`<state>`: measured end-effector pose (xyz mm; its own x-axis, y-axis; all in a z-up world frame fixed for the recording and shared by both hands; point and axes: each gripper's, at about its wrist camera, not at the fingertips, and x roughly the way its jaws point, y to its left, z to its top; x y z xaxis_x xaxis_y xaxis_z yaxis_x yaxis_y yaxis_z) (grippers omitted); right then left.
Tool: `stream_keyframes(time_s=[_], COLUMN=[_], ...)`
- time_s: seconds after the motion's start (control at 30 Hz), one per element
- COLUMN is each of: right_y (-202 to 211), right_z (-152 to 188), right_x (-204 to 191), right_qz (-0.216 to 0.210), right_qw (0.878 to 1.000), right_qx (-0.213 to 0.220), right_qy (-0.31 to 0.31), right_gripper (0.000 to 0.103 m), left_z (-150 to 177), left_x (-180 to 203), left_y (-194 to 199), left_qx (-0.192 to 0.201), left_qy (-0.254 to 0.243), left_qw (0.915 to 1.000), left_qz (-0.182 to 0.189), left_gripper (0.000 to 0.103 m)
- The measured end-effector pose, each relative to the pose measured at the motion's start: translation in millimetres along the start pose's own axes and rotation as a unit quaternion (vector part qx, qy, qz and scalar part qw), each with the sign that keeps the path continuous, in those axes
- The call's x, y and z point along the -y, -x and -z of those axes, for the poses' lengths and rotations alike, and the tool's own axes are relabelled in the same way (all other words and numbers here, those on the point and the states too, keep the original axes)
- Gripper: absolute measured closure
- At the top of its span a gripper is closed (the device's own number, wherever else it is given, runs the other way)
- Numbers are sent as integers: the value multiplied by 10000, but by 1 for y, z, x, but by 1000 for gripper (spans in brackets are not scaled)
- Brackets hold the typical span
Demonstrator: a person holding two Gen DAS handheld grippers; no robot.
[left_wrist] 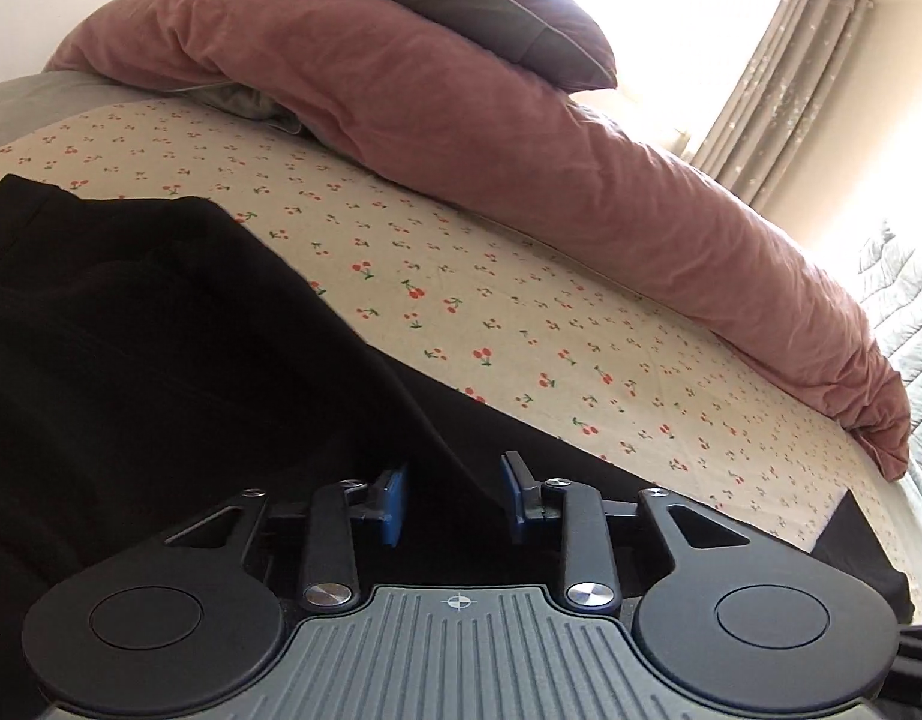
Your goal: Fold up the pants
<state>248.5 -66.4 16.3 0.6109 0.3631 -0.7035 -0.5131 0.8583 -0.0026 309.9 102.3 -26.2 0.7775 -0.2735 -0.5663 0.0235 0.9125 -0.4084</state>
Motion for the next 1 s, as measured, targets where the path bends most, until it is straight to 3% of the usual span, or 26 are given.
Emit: stream_keyframes(time_s=[0.07, 0.17, 0.27, 0.37, 0.47, 0.57, 0.67, 0.7, 0.73, 0.77, 0.8, 0.9, 1.0], right_y=[14, 27, 31, 32, 21, 5, -16, -18, -19, -19, -19, -11, 19], right_z=[-4, -10, -7, 5, 19, 36, 49, 53, 56, 57, 55, 54, 61], right_x=[20, 67, 118, 168, 222, 254, 269, 271, 272, 269, 267, 264, 265], right_qz=[34, 401, 977, 1717, 2387, 2722, 3123, 3224, 3310, 3415, 3514, 3588, 3539], right_qw=[9993, 9953, 9831, 9604, 9257, 8974, 8786, 8730, 8682, 8652, 8677, 8731, 8657], right_qx=[151, 131, 54, 11, -166, -247, -517, -405, -309, -248, -215, -269, 0], right_qy=[-328, -876, -1544, -2192, -2928, -3465, -3577, -3636, -3683, -3662, -3510, -3290, -3539], right_gripper=[56, 53, 40, 36, 33, 33, 35, 35, 37, 58, 94, 101, 101], left_z=[0, -4, -3, -2, -2, -3, -4, -4, -5, -6, -7, -10, -13], left_x=[-3, -3, -2, -1, -2, -2, -2, -2, -1, -1, -1, 4, 10], left_y=[1, 2, 1, -2, -4, -5, -3, -3, -1, 1, 4, 17, 39], left_qx=[65, 184, 207, 208, 229, 215, 233, 233, 245, 268, 303, 406, 519], left_qy=[35, 10, 11, -3, 27, 16, 19, 25, 44, 64, 67, 23, 110], left_qw=[10000, 9998, 9998, 9998, 9997, 9998, 9997, 9997, 9997, 9996, 9995, 9992, 9986], left_qz=[-10, 70, 68, 0, -21, -13, 4, 8, 14, 32, 58, 26, 64], left_gripper=[78, 79, 82, 92, 100, 103, 103, 103, 103, 103, 103, 103, 103])
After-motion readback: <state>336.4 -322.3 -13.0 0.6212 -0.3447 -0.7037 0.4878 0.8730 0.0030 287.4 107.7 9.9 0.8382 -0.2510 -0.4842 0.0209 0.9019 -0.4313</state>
